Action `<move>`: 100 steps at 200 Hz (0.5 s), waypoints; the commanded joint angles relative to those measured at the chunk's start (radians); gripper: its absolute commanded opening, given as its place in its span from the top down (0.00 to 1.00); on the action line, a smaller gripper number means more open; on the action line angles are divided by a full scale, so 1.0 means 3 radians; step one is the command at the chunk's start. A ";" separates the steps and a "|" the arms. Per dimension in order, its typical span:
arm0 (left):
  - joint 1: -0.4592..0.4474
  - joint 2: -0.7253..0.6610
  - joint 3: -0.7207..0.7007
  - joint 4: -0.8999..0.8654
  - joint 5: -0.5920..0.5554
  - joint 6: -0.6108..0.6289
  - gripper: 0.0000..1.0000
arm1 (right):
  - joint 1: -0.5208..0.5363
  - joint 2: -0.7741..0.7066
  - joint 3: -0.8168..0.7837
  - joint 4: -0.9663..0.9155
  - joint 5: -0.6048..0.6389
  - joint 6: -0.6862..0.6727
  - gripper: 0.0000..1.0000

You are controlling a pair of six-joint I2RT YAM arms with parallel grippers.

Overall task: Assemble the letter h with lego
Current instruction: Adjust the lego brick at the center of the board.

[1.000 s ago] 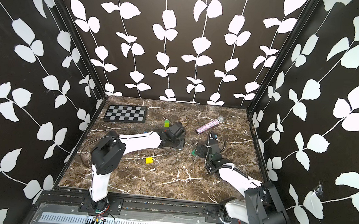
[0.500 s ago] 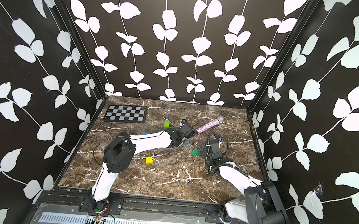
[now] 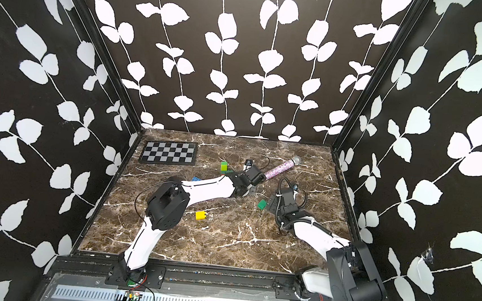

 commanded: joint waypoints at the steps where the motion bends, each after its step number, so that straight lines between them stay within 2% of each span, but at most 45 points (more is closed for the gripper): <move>1: -0.0014 0.0032 -0.0087 0.0120 -0.0015 -0.0067 0.87 | -0.0013 -0.0003 0.0087 0.0050 -0.0033 0.0076 0.01; 65: -0.0013 0.0095 -0.0169 0.0306 0.0027 -0.0137 0.87 | -0.0019 -0.0129 0.0055 0.0017 0.0066 0.0063 0.01; 100: -0.0014 0.0085 -0.0179 0.0326 0.0045 -0.0129 0.76 | -0.0016 -0.0124 0.0065 0.0008 0.0062 0.0060 0.01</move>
